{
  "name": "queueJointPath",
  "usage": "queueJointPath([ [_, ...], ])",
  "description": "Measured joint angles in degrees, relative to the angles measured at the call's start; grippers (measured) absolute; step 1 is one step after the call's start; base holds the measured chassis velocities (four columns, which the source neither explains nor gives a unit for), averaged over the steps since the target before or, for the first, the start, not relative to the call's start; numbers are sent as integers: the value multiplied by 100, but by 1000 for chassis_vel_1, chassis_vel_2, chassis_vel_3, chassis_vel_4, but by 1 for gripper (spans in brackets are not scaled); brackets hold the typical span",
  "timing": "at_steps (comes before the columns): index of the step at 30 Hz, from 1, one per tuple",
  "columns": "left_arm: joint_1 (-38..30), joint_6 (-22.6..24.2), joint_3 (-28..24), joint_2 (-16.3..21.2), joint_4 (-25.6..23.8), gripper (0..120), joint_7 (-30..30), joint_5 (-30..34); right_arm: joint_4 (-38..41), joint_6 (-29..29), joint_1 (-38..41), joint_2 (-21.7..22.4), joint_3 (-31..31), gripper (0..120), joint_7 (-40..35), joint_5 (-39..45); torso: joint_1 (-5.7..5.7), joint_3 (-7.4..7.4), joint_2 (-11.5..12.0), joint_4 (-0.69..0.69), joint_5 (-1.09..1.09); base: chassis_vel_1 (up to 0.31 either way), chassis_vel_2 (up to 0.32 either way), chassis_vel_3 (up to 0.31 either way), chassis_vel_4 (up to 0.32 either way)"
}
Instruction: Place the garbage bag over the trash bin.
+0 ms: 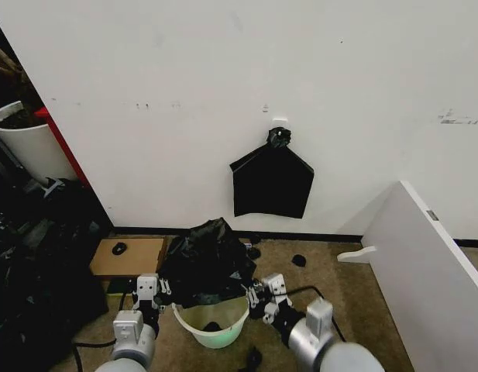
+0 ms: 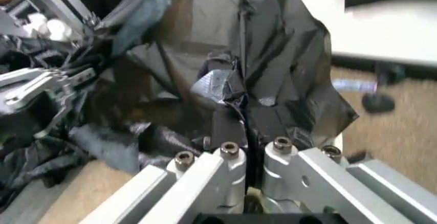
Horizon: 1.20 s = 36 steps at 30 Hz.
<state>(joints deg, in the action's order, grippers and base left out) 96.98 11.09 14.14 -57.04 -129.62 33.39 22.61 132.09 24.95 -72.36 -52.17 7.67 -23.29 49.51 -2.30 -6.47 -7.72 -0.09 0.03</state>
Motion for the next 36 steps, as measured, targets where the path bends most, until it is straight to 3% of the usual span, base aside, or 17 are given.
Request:
queueJointPath([
  [6,226,-80,-74,-107,-8,0,136,-237,-144,205,196,-56,207,0,13,81,0,0,0,0,-1,0,0,0,0],
  [14,149,-316,-126,-339,434,0,139,-452,-533,183,196,-203,467,0,-1,-287,0,0,0,-1,-1,0,0,0,0],
  [17,36,-524,-140,-417,623,0,-1,-493,-646,56,197,-253,465,0,-2,-399,0,0,0,-1,-1,0,0,0,0],
  [18,-99,-882,-148,-500,903,0,-243,-532,-839,-169,204,-340,431,0,-32,-491,0,0,0,-1,-2,0,0,0,0],
  [21,-157,-1173,-163,-571,1176,0,-429,-541,-969,-322,82,-367,394,0,-319,-564,0,0,0,-1,-2,0,0,0,0],
  [28,161,-1362,-161,-482,1131,0,-354,-701,-539,-235,-459,4,396,0,-730,-710,0,0,0,-2,-2,0,0,0,0],
  [36,778,-1464,-112,-454,1094,0,285,-1036,-338,95,-646,104,609,0,-1010,-810,0,1,0,-1,0,0,0,0,0],
])
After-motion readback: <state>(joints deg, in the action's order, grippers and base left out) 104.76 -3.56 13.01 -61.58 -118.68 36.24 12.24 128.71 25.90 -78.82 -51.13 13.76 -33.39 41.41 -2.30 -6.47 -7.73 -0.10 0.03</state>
